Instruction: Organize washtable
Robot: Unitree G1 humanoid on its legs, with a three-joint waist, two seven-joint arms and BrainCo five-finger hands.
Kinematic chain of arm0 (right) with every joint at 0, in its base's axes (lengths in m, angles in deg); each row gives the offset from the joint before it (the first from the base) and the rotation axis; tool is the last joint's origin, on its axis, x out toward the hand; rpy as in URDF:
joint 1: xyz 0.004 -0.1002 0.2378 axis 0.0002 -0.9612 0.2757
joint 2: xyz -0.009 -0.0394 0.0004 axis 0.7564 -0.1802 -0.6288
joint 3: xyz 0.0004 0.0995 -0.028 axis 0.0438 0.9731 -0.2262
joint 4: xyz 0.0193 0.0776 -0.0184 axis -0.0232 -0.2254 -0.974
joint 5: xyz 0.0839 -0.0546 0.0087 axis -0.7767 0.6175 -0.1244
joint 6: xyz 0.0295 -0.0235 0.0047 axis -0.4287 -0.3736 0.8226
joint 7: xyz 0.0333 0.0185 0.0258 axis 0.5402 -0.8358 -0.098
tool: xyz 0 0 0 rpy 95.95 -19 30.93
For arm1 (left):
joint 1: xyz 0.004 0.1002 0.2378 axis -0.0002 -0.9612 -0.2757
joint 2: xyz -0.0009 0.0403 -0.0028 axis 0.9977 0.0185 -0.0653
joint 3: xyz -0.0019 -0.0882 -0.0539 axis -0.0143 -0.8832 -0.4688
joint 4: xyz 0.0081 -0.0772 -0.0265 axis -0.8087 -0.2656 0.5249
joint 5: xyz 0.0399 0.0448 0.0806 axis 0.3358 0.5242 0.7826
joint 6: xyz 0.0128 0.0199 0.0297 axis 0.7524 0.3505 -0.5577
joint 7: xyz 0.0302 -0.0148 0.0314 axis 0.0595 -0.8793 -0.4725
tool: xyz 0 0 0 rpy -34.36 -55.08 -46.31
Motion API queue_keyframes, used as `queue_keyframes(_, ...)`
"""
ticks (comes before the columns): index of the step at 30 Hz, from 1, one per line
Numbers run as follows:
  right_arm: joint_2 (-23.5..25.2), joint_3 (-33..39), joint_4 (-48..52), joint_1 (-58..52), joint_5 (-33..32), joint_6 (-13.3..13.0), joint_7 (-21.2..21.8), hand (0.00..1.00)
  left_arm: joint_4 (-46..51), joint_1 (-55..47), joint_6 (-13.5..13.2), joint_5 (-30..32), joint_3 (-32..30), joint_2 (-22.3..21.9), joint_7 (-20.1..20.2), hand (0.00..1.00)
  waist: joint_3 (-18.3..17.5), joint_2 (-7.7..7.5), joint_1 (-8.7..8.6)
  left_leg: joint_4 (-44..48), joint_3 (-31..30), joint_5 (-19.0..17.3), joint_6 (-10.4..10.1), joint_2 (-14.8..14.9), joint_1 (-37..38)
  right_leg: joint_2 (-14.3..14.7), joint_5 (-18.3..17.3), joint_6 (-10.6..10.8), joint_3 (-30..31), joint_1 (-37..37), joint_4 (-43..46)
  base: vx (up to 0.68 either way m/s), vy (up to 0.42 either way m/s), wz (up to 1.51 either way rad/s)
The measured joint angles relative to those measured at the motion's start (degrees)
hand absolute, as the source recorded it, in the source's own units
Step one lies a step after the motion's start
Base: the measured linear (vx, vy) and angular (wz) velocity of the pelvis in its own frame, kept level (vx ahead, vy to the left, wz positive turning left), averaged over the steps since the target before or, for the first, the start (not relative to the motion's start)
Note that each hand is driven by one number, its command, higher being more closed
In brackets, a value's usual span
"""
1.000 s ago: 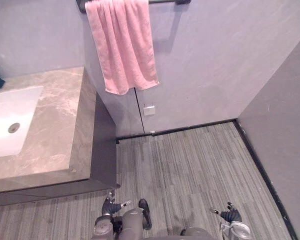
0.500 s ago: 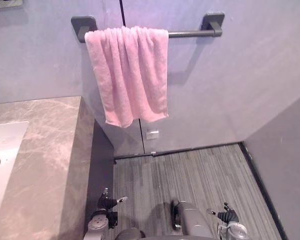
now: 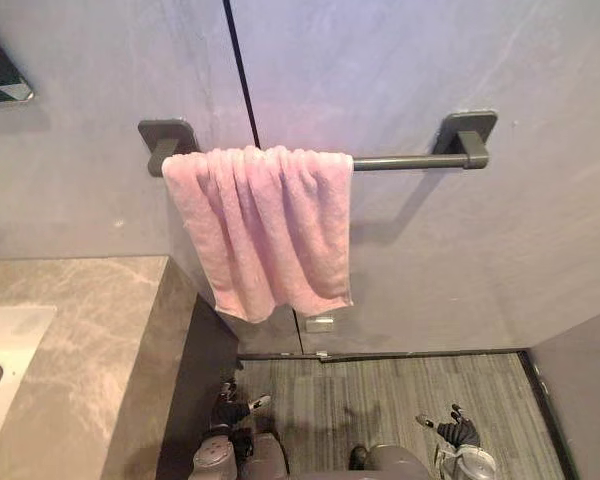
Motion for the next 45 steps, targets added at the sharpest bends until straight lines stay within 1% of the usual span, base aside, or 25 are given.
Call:
queue_keyframes(1,0.19,-0.01,-0.46,0.00,0.03,0.00,0.00,0.00,-0.36,0.09,0.02,0.04,0.12,0.68,0.06,0.00,-0.35,-0.65,-0.03,-1.05,0.36,0.08,0.12,-0.94,0.46,-0.78,-0.08,0.42,0.39,0.18,-0.68,0.16,0.107,-0.04)
queue_keyframes(3,0.03,0.00,-1.12,0.14,0.07,-0.01,-0.01,0.00,-0.44,0.01,0.02,0.05,0.16,1.01,0.05,0.00,-0.51,-0.94,0.05,-1.70,0.98,0.15,0.24,-1.68,1.06,-1.41,0.15,0.82,1.11,0.65,-1.50,0.11,0.089,-0.09)
queue_keyframes(7,0.11,-0.24,-2.84,0.39,0.11,0.01,0.00,0.00,-1.54,-0.04,0.02,0.16,0.53,2.00,0.04,0.00,-0.55,-0.96,-0.02,-3.49,1.56,0.16,0.26,-2.45,2.92,-1.65,0.25,0.99,1.60,1.94,-2.87,0.06,0.036,-0.08)
queue_keyframes(10,-0.18,-0.24,-3.76,0.43,0.12,-0.02,-0.01,0.00,-1.65,-0.48,0.02,0.27,2.01,2.69,0.06,0.00,-0.57,-0.95,-0.04,-4.88,1.55,0.35,0.42,-2.36,4.00,-1.24,0.27,0.97,1.99,2.45,-3.37,0.01,-0.017,-0.06)
queue_keyframes(13,-0.73,-0.42,-4.62,0.43,0.12,-0.04,-0.01,0.00,-1.65,-0.53,0.01,0.28,2.43,2.68,0.02,0.00,-0.58,-0.96,-0.08,-7.17,1.55,1.35,0.50,-2.56,5.12,-1.24,0.37,0.98,2.32,2.42,-3.44,-0.02,-0.015,-0.04)
queue_keyframes(17,-1.57,-0.52,-4.90,0.44,0.11,-0.17,-0.03,0.00,-0.42,-0.53,-0.07,0.24,2.43,2.70,-0.18,0.00,-0.66,-0.96,-0.13,-9.70,1.36,3.12,0.90,-2.83,5.49,-1.23,2.04,1.09,2.35,2.52,-5.37,-0.04,0.007,0.01)
queue_keyframes(19,-2.20,-0.87,-4.89,0.13,0.12,-0.21,-0.06,0.00,2.74,-1.28,-0.21,0.22,2.55,2.67,-0.64,0.00,-0.71,-1.00,-0.22,-10.68,0.71,3.98,1.25,-3.54,5.70,-1.53,2.18,1.32,1.73,2.61,-5.40,-0.06,0.003,0.17)
queue_keyframes(24,-2.32,-1.51,-4.43,-0.15,0.12,-0.39,-0.05,0.00,17.00,-4.54,-0.83,-0.01,2.52,3.15,-1.46,0.00,-0.98,-1.21,0.02,-13.31,-2.05,6.48,2.41,-5.49,5.57,-3.06,2.65,2.13,-0.63,2.61,-5.94,-0.09,0.035,0.29)
queue_keyframes(30,-2.41,-1.49,-2.09,-0.63,0.12,-0.56,-0.04,0.00,29.40,-8.76,-1.77,-0.74,2.95,3.26,-2.09,0.00,-1.22,-1.30,0.32,-13.60,-3.96,6.86,2.90,-6.64,4.93,-4.31,2.68,2.93,-1.72,2.69,-6.35,-0.07,0.041,0.14)
queue_keyframes(32,-2.40,-1.49,-2.08,-0.77,0.23,-0.55,-0.01,0.00,31.91,-8.98,-1.92,-0.96,3.47,3.30,-2.06,0.00,-1.30,-1.34,0.42,-13.49,-4.34,6.91,2.97,-6.81,4.64,-4.44,2.70,3.06,-1.98,2.71,-6.49,-0.01,0.011,0.14)
queue_keyframes(36,-2.39,-1.48,-2.08,-0.97,0.47,-0.54,0.08,0.00,36.74,-8.94,-3.02,-1.61,3.53,3.74,-1.05,0.00,-1.54,-1.41,1.22,-13.34,-4.70,6.98,3.07,-7.12,4.73,-4.34,2.76,3.14,-2.21,3.23,-7.03,0.02,0.000,0.03)
queue_keyframes(38,-2.54,-1.48,-2.07,-0.89,0.92,-0.54,0.16,0.00,39.82,-8.87,-3.23,-1.68,3.57,4.11,-1.01,0.00,-1.71,-1.30,1.26,-13.34,-4.92,6.97,3.06,-7.11,5.08,-4.28,2.76,3.12,-2.49,3.85,-7.36,0.04,-0.021,0.04)
queue_keyframes(40,-3.00,-1.49,-2.07,-0.46,1.69,-0.54,0.22,0.00,41.71,-8.27,-4.00,-2.07,3.60,4.69,-0.99,0.00,-1.87,-1.02,1.25,-13.37,-5.02,6.97,3.06,-7.08,5.10,-4.21,2.77,3.10,-2.55,4.01,-7.46,0.04,-0.029,0.01)
queue_keyframes(42,-3.95,-1.50,-2.07,0.09,2.10,-0.53,0.29,0.00,42.68,-6.76,-4.68,-2.67,3.76,5.87,-0.92,0.00,-2.09,-0.66,1.15,-13.39,-5.05,6.96,3.06,-7.08,5.39,-4.18,2.79,3.08,-2.43,4.28,-7.57,0.03,-0.030,-0.02)
queue_keyframes(45,-4.86,-1.53,-2.07,0.51,2.28,-0.53,0.33,0.00,42.94,-4.89,-5.32,-3.30,3.76,6.42,-0.97,0.00,-2.31,-0.53,0.96,-13.41,-5.02,6.96,3.07,-7.07,5.71,-4.16,2.85,2.99,-2.23,4.53,-7.70,-0.01,-0.012,-0.03)
